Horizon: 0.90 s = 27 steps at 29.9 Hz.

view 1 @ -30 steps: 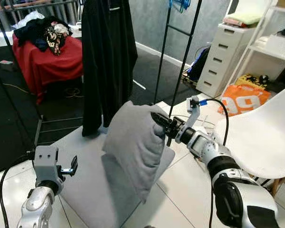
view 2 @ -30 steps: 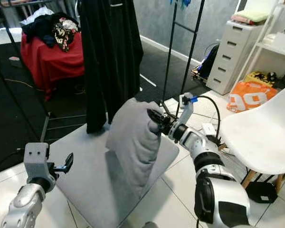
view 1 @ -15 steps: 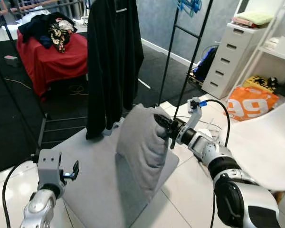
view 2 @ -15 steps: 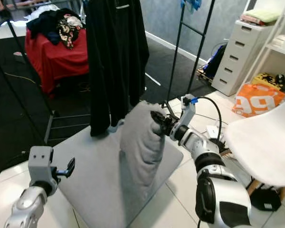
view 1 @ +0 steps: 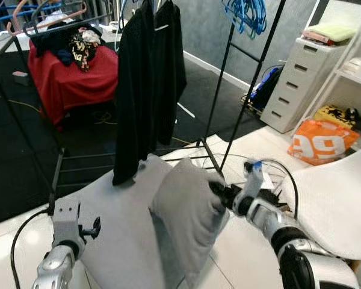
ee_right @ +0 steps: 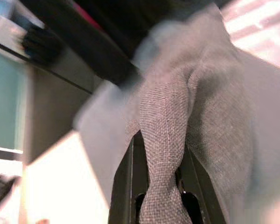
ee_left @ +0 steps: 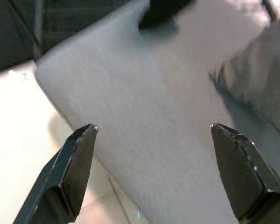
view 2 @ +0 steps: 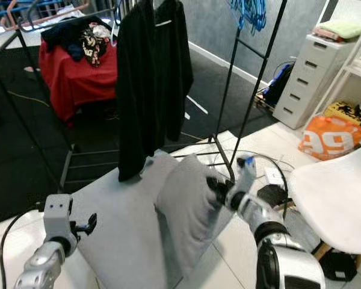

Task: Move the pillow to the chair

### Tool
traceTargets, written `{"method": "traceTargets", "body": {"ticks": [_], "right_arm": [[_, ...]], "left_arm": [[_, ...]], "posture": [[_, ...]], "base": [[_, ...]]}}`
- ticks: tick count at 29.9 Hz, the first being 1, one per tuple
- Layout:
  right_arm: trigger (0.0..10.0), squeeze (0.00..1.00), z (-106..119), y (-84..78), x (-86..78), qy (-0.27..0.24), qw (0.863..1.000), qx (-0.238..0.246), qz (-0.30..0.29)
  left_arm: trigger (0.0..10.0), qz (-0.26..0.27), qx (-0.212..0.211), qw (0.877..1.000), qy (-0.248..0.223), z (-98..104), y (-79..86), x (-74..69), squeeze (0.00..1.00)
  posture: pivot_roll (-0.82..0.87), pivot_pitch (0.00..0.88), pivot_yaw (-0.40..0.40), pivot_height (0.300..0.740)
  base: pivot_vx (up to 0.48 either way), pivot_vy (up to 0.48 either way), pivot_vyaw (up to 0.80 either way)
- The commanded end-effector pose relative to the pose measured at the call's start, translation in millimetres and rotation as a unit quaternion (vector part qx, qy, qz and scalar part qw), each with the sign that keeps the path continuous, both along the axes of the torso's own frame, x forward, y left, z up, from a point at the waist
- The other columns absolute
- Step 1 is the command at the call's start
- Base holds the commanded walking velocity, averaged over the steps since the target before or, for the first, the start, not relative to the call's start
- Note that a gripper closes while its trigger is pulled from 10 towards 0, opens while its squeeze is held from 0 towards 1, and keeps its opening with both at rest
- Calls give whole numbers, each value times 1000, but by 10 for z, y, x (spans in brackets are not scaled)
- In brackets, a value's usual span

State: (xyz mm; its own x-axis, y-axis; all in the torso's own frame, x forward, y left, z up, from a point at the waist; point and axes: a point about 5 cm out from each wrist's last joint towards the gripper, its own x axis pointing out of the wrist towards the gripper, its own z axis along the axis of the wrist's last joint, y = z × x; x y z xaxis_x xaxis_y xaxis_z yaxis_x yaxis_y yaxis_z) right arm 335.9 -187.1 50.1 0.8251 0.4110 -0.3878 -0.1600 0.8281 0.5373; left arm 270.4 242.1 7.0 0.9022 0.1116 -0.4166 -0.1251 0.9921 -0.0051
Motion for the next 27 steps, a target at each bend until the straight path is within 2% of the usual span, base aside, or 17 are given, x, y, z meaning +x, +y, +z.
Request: {"method": "traceTargets", "body": {"ticks": [1, 2, 3, 4, 5, 6, 8, 9, 11, 12, 13, 14, 15, 16, 17, 18, 27], "right_arm": [[0, 0, -46, -24, -29, 5, 1000, -21, -3], [0, 0, -46, -24, -29, 5, 1000, -21, -3], [3804, 0, -107, -35, -73, 18, 999, -29, -7], [3804, 0, -107, -35, -73, 18, 999, -29, -7], [10000, 0, -200, -44, -142, 38, 998, -45, -8], [10000, 0, -200, -44, -142, 38, 998, -45, -8], [10000, 0, -327, -60, -242, 68, 995, -72, -9], [10000, 0, -481, -79, -376, 104, 989, -108, -8], [10000, 0, -481, -79, -376, 104, 989, -108, -8], [10000, 0, -635, -107, -527, 139, 979, -152, -3], [10000, 0, -635, -107, -527, 139, 979, -152, -3], [10000, 0, -776, -135, -686, 172, 969, -178, -6], [10000, 0, -776, -135, -686, 172, 969, -178, -6], [10000, 0, -856, -149, -784, 185, 957, -222, 18], [10000, 0, -856, -149, -784, 185, 957, -222, 18], [10000, 0, -883, -136, -815, 192, 957, -218, 15], [10000, 0, -802, -190, -716, 173, 963, -204, -25]], "left_arm": [[10000, -8, 3, 1000, 29, -96, -38, -42, 0], [10000, -8, 3, 1000, 29, -96, -38, -42, 0], [10000, -12, 1, 999, 47, -152, -80, -60, 0], [10000, -12, 1, 999, 47, -152, -80, -60, 0], [10000, -22, -2, 997, 72, -232, -141, -97, 0], [10000, -22, -2, 997, 72, -232, -141, -97, 0], [10000, -42, 5, 993, 112, -346, -221, -173, 0], [10000, -75, 21, 981, 175, -495, -309, -295, 0], [10000, -75, 21, 981, 175, -495, -309, -295, 0], [10000, -112, 32, 966, 231, -620, -395, -424, 0], [10000, -112, 32, 966, 231, -620, -395, -424, 0], [10000, -152, 56, 945, 284, -736, -448, -574, 0], [10000, -152, 56, 945, 284, -736, -448, -574, 0], [10000, -173, 68, 930, 318, -805, -473, -679, 0], [10000, -173, 68, 930, 318, -805, -473, -679, 0], [10000, -181, 72, 922, 335, -841, -488, -739, 0], [10000, -171, 69, 925, 333, -835, -507, -713, 0]], "posture": [[-129, 1, -93, 740], [-129, 1, -93, 740], [-133, 0, -94, 740], [-133, 0, -94, 740], [-139, 0, -96, 740], [-139, 0, -96, 740], [-141, 0, -99, 740], [-149, 0, -97, 740], [-149, 0, -97, 740], [-138, 0, -103, 740], [-138, 0, -103, 740], [-141, 0, -101, 740], [-141, 0, -101, 740], [-148, 0, -96, 740], [-148, 0, -96, 740], [-150, 0, -95, 740], [-151, 0, -86, 740]], "base": [[0, 0, 0], [0, 0, 0], [0, 0, 0], [0, 0, 0], [0, 0, 0], [0, 0, 0], [0, 0, 0], [0, 0, 0], [0, 0, 0], [0, 0, 0], [0, 0, 0], [0, 0, 0], [0, 0, 0], [0, 0, 0], [0, 0, 0], [0, 0, -675], [0, 0, -676]]}}
